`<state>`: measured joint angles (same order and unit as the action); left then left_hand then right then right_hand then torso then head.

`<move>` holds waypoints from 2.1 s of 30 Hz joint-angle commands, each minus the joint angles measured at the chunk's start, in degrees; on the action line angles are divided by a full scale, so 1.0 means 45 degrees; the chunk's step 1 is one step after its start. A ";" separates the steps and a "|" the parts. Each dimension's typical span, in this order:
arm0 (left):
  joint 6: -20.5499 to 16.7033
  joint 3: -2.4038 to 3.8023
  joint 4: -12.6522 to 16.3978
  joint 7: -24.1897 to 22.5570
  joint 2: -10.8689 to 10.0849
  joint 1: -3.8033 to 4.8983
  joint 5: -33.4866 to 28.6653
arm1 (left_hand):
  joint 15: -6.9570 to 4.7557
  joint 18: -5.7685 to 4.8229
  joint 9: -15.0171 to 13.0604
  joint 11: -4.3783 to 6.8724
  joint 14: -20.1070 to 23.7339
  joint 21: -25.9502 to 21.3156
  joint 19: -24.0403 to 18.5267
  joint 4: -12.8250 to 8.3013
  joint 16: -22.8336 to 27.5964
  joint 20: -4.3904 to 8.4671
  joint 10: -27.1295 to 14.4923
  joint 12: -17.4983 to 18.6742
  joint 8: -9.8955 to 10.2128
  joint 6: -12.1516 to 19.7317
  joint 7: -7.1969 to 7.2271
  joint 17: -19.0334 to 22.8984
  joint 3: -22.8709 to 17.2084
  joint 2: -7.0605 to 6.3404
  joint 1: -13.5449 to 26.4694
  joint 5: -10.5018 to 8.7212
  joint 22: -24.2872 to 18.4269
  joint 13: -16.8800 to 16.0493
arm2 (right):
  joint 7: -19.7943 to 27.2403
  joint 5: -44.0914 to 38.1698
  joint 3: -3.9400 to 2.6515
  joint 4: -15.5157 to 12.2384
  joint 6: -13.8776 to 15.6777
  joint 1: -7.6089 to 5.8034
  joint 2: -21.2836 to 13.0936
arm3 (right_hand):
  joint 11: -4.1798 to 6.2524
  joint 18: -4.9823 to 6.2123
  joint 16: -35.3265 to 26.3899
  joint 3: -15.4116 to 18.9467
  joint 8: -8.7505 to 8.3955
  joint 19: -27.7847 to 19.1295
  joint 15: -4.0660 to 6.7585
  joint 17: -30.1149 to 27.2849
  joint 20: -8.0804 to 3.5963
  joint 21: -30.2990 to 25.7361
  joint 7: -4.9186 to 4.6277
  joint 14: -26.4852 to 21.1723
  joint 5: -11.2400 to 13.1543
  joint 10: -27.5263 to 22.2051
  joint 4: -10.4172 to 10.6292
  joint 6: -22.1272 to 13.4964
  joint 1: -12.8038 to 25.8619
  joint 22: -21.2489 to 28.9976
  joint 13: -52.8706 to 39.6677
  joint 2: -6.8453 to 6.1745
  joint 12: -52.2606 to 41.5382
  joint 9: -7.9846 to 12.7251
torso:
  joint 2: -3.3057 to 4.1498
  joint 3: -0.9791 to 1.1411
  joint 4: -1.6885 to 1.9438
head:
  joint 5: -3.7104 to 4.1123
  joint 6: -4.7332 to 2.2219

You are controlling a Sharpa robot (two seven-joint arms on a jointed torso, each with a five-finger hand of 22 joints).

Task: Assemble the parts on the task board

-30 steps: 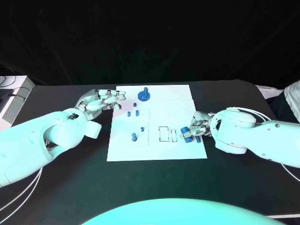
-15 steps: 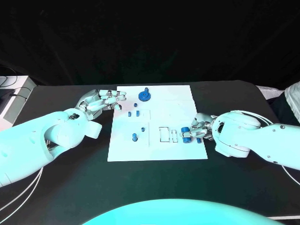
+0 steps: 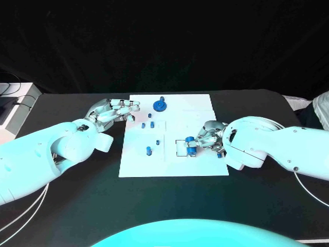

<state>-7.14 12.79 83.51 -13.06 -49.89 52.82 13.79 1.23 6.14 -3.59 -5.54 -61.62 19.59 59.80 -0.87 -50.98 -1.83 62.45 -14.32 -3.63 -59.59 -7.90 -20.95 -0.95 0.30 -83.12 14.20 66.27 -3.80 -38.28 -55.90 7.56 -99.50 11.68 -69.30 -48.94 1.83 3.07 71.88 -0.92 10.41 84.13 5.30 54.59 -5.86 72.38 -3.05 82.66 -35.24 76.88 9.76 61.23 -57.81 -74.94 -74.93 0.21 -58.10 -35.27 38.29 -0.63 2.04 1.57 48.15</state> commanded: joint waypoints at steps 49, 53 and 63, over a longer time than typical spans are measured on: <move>0.0275 0.0008 0.0095 0.0030 -0.0057 -0.0003 -0.0069 | 0.0104 -0.0046 -0.0019 0.0008 -0.0005 -0.0086 0.0112 0.0136 0.0080 -0.0039 -0.0065 -0.0042 -0.0051 0.0007 -0.0031 0.0004 0.0029 0.0066 0.0067 0.0073 0.0012 0.0010 | -0.0035 -0.1334 0.0083 0.0999 -0.0173 0.0414 0.1283 | -0.0020 -0.0009 -0.0200 0.0016 -0.0175 0.0540 -0.0014 -0.0105 -0.0022 -0.0203 -0.0003 -0.0049 0.0579 -0.0064 -0.2227 0.0217 -0.0130 -0.2245 -0.0095 0.0216 0.0145 0.0207 | 0.0002 0.0001 0.0001 | -0.0250 0.0172; 0.0274 0.0008 0.0093 0.0030 -0.0062 -0.0003 -0.0069 | 0.0104 -0.0046 -0.0019 0.0008 -0.0005 -0.0086 0.0112 0.0136 0.0080 -0.0039 -0.0065 -0.0042 -0.0051 0.0007 -0.0031 0.0004 0.0029 0.0066 0.0067 0.0073 0.0012 0.0010 | -0.0028 -0.1341 0.0083 0.0948 -0.0129 0.0426 0.1270 | -0.0017 -0.0009 -0.0195 0.0026 -0.0170 0.0541 -0.0013 -0.0094 -0.0023 -0.0205 0.0003 -0.0046 0.0571 -0.0055 -0.2204 0.0229 -0.0127 -0.2245 -0.0099 0.0231 0.0132 0.0208 | 0.0001 -0.0002 0.0001 | -0.0274 0.0191; 0.0288 0.0008 0.0086 0.0039 -0.0059 -0.0003 -0.0069 | 0.0108 -0.0046 -0.0020 0.0002 -0.0004 -0.0171 0.0150 0.0188 0.0085 -0.0042 -0.0091 -0.0041 -0.0054 0.0014 -0.0032 0.0011 0.0048 0.0063 0.0042 0.0075 0.0033 0.0011 | -0.0009 -0.1589 0.0084 0.0852 0.0164 0.0458 0.1246 | -0.0010 -0.0013 -0.0190 0.0058 -0.0164 0.0546 -0.0009 -0.0082 -0.0027 -0.0185 0.0014 -0.0047 0.0568 -0.0047 -0.2165 0.0247 -0.0140 -0.2250 -0.0092 0.0226 0.0133 0.0210 | 0.0001 0.0003 -0.0012 | -0.0328 0.0195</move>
<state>-6.77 12.79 83.76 -12.63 -50.22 52.81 13.76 1.23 6.14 -3.59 -5.53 -61.62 18.92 60.01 -0.23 -50.98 -2.05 62.45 -14.31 -3.63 -59.59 -7.90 -20.95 -0.80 0.43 -82.98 14.20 66.37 -3.80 -38.52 -62.55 7.60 -95.33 13.27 -67.75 -43.61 1.66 3.07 71.12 1.86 9.82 84.11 5.19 54.16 -5.83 71.71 -3.08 82.72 -32.68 76.82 2.75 62.03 -58.00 -74.93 -74.93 0.38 -57.68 -34.39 38.29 -0.62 1.99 0.15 49.03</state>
